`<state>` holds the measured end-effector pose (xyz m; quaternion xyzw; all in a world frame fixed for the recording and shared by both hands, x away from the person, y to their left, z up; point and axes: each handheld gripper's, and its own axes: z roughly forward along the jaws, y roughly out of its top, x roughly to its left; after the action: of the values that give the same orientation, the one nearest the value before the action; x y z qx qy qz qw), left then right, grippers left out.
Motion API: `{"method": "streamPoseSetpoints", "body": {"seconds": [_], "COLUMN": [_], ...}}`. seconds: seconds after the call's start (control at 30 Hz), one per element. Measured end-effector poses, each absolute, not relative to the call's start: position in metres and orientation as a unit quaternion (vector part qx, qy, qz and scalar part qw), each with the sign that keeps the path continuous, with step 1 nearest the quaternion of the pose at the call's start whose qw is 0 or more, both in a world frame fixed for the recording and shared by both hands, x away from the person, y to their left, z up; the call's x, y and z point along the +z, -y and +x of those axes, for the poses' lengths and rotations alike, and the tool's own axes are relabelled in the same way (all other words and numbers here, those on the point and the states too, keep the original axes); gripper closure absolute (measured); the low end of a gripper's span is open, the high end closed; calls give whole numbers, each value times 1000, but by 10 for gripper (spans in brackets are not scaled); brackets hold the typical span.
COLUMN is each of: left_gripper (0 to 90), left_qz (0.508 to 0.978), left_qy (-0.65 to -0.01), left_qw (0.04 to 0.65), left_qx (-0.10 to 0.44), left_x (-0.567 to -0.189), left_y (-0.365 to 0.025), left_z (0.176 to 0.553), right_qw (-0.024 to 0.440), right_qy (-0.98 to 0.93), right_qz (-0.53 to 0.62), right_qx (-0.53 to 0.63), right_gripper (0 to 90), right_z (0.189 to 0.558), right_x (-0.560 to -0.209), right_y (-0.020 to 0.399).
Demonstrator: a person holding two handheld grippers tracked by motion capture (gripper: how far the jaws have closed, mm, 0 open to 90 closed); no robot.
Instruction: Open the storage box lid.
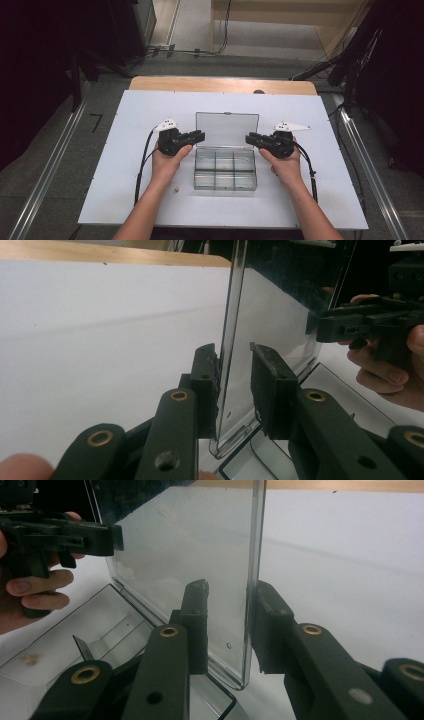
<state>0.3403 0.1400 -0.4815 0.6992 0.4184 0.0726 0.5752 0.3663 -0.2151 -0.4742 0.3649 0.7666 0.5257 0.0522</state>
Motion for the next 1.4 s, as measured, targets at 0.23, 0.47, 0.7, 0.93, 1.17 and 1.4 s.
{"method": "streamPoseSetpoints", "body": {"seconds": [0.23,0.47,0.7,0.93,1.17,1.4], "left_gripper": [753,759,760,748,729,707], "left_qz": [695,693,692,689,688,688], "left_qy": [-433,-441,-449,-463,-476,-489], "left_qw": [570,566,562,554,546,535], "left_qx": [72,68,64,59,51,40], "left_x": [-484,-484,-487,-489,-493,-496], "left_y": [-141,-141,-142,-142,-142,-144], "left_z": [340,341,342,344,345,347], "right_qw": [52,49,62,70,64,51], "right_qy": [-757,-750,-752,-755,-755,-754], "right_qz": [384,393,390,393,402,416], "right_qx": [525,530,528,520,514,506], "right_gripper": [683,678,649,618,609,575], "right_z": [368,369,369,369,371,374], "right_x": [-477,-480,-483,-487,-490,-494], "right_y": [212,210,209,208,209,210]}}
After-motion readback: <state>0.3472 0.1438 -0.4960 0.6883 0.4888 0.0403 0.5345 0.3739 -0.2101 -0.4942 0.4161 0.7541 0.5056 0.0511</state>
